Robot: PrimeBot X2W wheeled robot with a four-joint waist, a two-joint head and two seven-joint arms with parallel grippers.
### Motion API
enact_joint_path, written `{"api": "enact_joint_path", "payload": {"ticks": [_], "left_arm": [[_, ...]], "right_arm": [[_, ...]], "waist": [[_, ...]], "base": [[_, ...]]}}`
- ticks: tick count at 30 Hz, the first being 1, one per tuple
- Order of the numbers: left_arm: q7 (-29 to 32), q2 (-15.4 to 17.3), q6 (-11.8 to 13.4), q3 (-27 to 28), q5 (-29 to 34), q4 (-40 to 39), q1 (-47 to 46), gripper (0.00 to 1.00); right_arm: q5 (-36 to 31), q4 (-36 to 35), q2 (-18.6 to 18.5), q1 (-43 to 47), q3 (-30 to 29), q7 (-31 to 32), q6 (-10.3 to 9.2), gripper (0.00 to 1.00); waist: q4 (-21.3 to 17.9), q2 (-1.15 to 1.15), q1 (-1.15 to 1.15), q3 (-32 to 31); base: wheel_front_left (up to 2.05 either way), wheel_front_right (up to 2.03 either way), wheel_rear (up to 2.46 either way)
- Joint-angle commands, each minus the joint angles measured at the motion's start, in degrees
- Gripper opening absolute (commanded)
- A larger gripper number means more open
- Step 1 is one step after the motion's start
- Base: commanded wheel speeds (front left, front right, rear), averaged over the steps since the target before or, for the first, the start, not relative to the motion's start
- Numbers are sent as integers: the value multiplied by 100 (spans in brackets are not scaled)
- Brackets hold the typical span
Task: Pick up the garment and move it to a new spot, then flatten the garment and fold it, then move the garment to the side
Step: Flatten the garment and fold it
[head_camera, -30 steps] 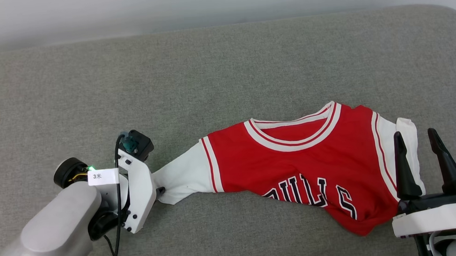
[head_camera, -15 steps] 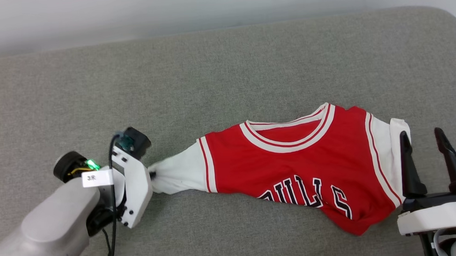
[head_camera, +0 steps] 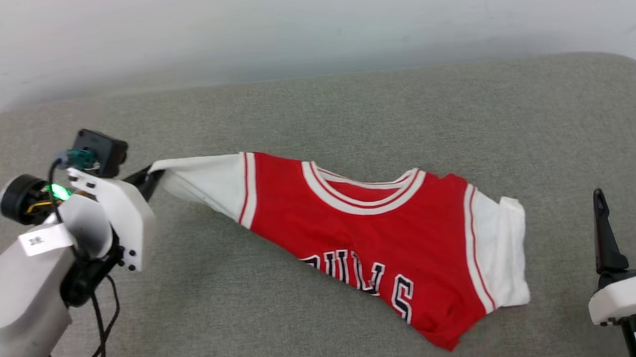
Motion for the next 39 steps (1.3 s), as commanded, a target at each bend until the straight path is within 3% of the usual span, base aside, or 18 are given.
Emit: {"api": "enact_joint_path", "payload": {"ticks": [1, 10, 18, 24, 29, 39], "left_arm": [[-72, 97, 92, 82, -32, -94, 95, 0], [-212, 655, 620, 381, -49, -986, 326, 0], [-158, 759, 846, 389, -16, -1534, 411, 0], [-206, 724, 874, 385, 8, -1641, 368, 0], [-255, 680, 856, 420, 7, -1675, 236, 0], [-366, 519, 776, 427, 102, -1605, -11, 0]], "right_arm": [[-5, 38, -111, -127, 41, 79, -6, 100], [439, 94, -1069, -1083, 910, 970, -6, 100], [1551, 253, -2016, -2039, 2726, 2898, -6, 100], [2396, 461, -2584, -2507, 4000, 4398, -7, 100], [2963, 931, -2737, -2884, 4521, 4894, -6, 100], [3258, 2186, -2624, -3432, 5667, 4836, -6, 100]], "waist": [[63, 0, 0, -42], [275, 0, 0, -37], [462, 0, 0, 69], [581, 0, 0, 228], [691, 0, 0, 474], [885, 0, 0, 1000]], "base": [[0, 0, 0], [0, 0, 0], [0, 0, 0], [0, 0, 0], [0, 0, 0], [0, 0, 0]]}}
